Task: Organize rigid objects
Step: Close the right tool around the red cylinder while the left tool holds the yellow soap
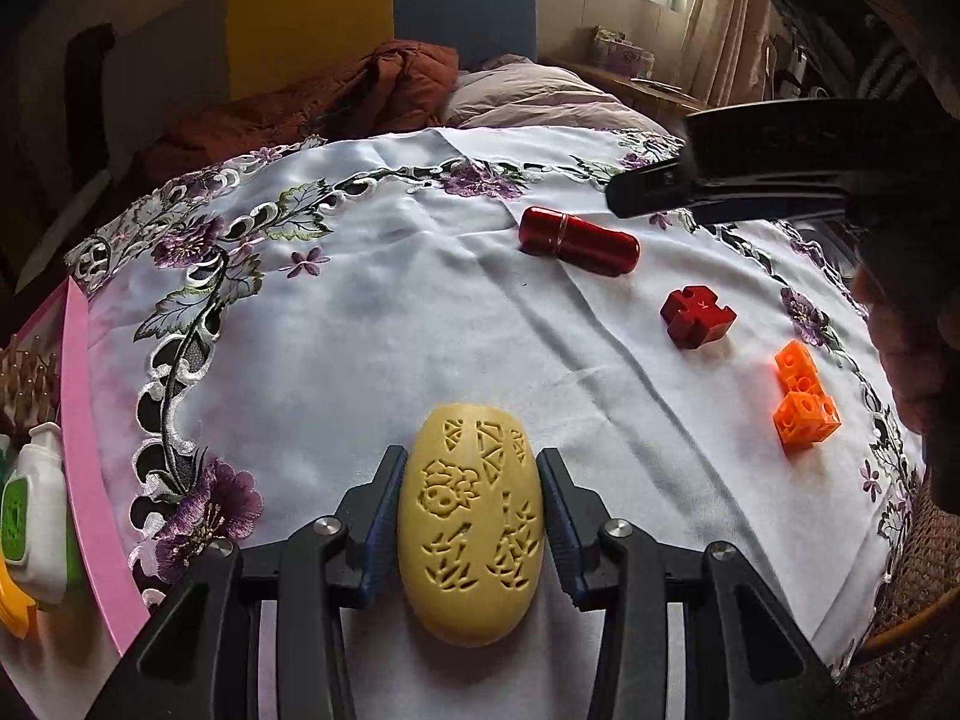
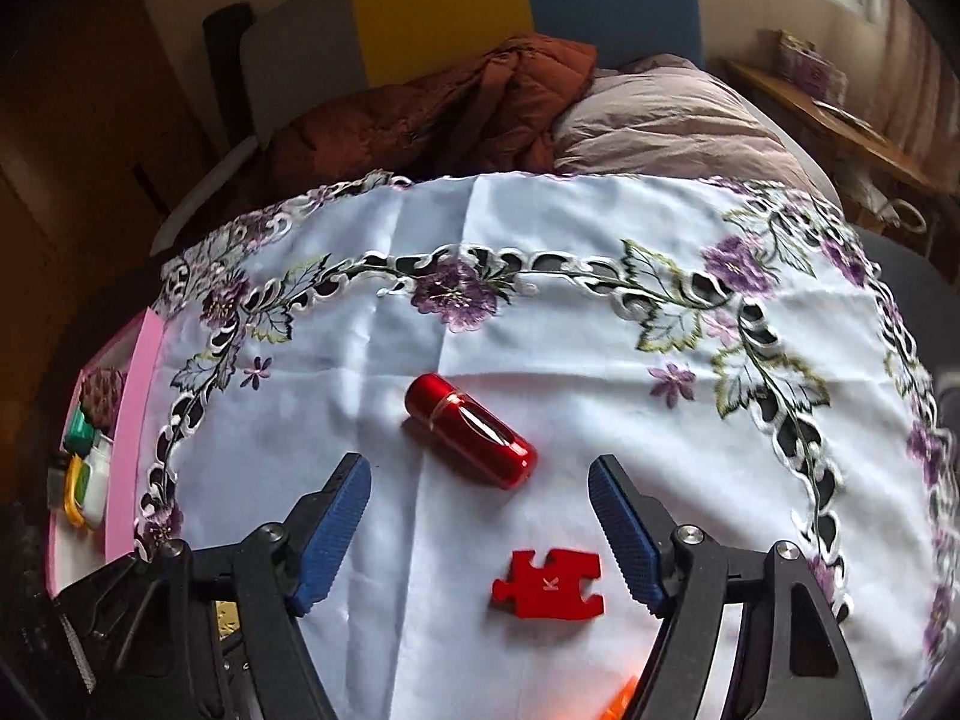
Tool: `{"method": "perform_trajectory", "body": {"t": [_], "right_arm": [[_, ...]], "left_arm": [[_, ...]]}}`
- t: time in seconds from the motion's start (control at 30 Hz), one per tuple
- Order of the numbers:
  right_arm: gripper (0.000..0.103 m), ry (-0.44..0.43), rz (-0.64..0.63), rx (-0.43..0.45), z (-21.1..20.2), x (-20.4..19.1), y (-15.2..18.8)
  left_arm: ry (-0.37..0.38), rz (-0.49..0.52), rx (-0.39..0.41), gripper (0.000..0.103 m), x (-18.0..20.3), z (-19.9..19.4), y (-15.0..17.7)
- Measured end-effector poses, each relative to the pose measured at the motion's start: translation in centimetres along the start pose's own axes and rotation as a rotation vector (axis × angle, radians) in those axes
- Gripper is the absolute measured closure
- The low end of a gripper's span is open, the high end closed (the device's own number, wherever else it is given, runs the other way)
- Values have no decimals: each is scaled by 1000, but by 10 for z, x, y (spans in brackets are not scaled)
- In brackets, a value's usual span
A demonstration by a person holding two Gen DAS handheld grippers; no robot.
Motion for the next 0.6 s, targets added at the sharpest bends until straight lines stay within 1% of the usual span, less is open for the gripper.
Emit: {"method": "perform_trajectory", "body": {"t": [0.07, 0.17, 0.2, 0.23, 0.27, 0.3, 0.37, 0.43, 0.5, 0.6], "right_arm": [[26, -17, -49, -48, 15, -7, -8], [27, -1, -97, -108, 39, -13, -16], [33, 12, -106, -123, 47, -14, -17], [56, 28, -113, -139, 54, -15, -17], [68, 46, -122, -162, 61, -15, -16], [77, 50, -126, -180, 66, -15, -14], [77, 40, -138, -172, 63, -20, -11], [77, 31, -137, -141, 52, -25, -9], [77, -5, -120, -128, 40, -31, -3], [77, -74, -99, -152, 31, -44, 16]], "left_arm": [[-3, 0, 5, 60, 0, 0, 0], [-2, -6, 12, 60, 0, -1, 1], [-1, -8, 13, 60, 0, -1, 1], [-2, -9, 14, 60, 0, -1, 1], [-3, -10, 16, 60, 0, -1, 2], [-3, -11, 17, 60, 1, -2, 2], [-1, -14, 19, 60, 0, -2, 2], [2, -19, 23, 60, 0, -2, 3], [0, -20, 27, 60, 0, -2, 3], [6, -23, 26, 60, -1, -2, 3]]}}
Point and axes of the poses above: each gripper's, at about its wrist camera, not at the fingertips, and z roughly the way its jaws point, x to its right, y to its underside, the point moved 6 cm from there along z, roughly the way its jaws point, and after that the axes turned 3 degrees about -y, right-handed, at the moved point
